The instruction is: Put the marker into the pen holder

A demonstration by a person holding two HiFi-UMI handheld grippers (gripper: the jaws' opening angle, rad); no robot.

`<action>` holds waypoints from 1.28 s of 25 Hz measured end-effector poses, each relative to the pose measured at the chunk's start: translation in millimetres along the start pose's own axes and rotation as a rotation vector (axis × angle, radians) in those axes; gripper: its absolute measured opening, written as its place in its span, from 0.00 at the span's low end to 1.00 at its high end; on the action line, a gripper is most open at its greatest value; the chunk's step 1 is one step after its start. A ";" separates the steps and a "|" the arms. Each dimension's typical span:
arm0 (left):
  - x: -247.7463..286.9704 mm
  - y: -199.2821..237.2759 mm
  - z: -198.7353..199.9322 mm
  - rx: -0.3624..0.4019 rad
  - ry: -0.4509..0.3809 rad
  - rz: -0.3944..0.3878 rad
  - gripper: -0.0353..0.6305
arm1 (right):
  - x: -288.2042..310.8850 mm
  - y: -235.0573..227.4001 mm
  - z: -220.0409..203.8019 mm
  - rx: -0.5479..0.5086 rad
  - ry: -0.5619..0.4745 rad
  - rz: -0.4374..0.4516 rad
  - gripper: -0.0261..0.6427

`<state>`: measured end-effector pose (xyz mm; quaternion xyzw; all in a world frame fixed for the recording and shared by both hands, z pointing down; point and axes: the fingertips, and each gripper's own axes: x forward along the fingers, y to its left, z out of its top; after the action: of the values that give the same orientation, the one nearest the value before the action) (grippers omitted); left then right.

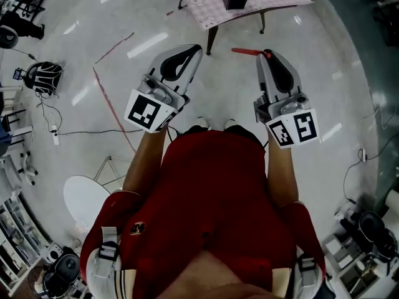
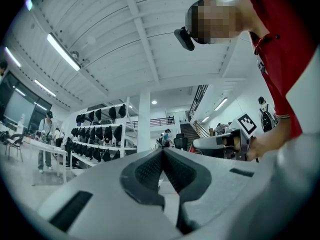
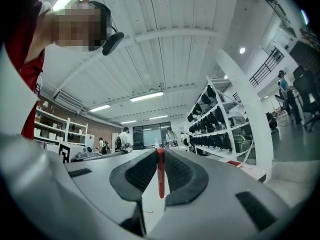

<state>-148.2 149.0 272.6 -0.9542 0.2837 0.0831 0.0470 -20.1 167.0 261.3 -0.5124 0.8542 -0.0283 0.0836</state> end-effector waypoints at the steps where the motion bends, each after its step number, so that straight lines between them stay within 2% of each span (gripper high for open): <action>1: -3.1 3.8 -1.1 -0.004 -0.002 0.001 0.06 | 2.5 1.8 -1.0 -0.003 0.001 -0.004 0.11; 7: -18.7 22.6 -8.4 -0.031 -0.006 0.011 0.06 | 14.4 8.2 -8.5 -0.012 0.023 -0.027 0.11; 16: -7.2 47.6 -21.3 -0.043 0.002 0.024 0.06 | 35.3 -12.4 -16.7 -0.016 0.034 -0.044 0.11; 23: 24.1 66.1 -27.3 -0.014 0.022 0.038 0.06 | 58.5 -49.3 -16.2 -0.011 0.012 -0.036 0.11; 32: 91.5 105.6 -37.9 0.006 0.048 0.048 0.06 | 105.1 -115.9 -13.5 -0.011 0.012 -0.020 0.11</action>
<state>-125.7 6.9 288.4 -0.9486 0.3080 0.0604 0.0411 30.1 19.1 278.1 -0.5212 0.8496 -0.0277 0.0755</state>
